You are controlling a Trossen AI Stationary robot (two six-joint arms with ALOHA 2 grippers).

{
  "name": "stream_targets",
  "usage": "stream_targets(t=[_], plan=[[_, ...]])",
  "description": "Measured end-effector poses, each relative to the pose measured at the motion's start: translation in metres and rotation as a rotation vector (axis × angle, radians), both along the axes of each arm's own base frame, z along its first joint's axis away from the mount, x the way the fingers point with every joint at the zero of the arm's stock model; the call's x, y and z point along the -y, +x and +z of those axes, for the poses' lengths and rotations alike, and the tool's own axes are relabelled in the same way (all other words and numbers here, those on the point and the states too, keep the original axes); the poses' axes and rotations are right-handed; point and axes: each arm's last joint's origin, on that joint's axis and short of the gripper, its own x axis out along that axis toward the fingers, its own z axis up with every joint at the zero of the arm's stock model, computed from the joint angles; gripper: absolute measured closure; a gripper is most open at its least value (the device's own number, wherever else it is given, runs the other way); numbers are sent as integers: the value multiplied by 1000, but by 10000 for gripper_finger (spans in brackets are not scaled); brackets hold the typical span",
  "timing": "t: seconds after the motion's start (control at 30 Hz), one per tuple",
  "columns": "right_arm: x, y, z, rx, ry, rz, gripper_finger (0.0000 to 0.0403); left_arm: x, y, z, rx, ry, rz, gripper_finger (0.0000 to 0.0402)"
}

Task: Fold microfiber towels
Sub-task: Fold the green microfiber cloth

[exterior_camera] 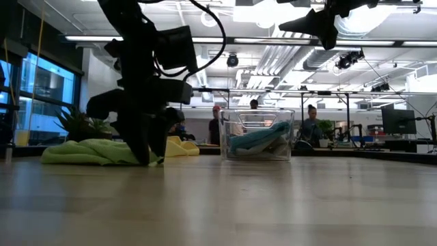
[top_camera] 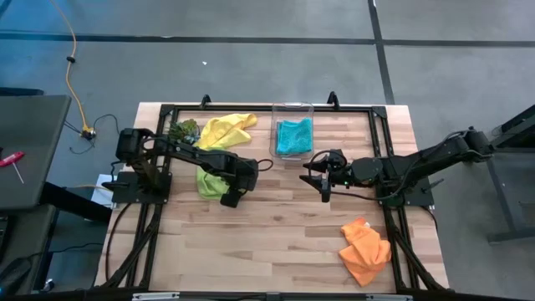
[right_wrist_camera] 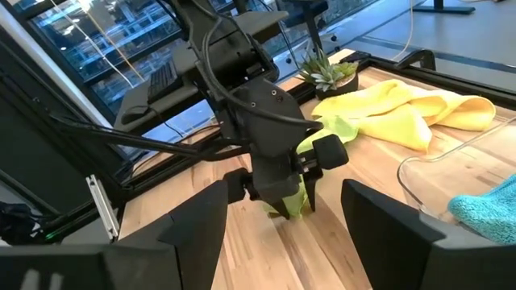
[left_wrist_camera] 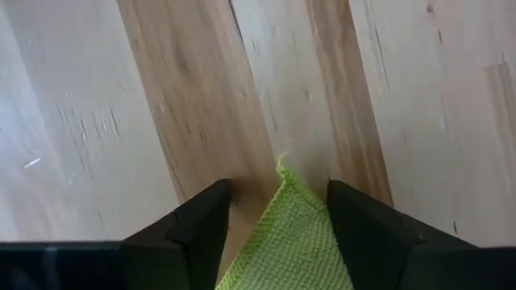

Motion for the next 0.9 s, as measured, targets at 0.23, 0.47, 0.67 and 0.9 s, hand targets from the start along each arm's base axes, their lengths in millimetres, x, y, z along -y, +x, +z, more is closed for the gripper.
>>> stream_targets(t=[0.23,0.47,0.67,0.9], plan=[[0,0,0,0,0,-1,167,1,0,1,5,9,-34,327],[0,0,0,0,2,-3,167,0,10,34,91,42,-27,390],[0,0,1,8,4,-3,167,0,4,109,306,104,12,398],[0,0,1,15,4,-2,167,19,-33,182,581,46,111,401]])
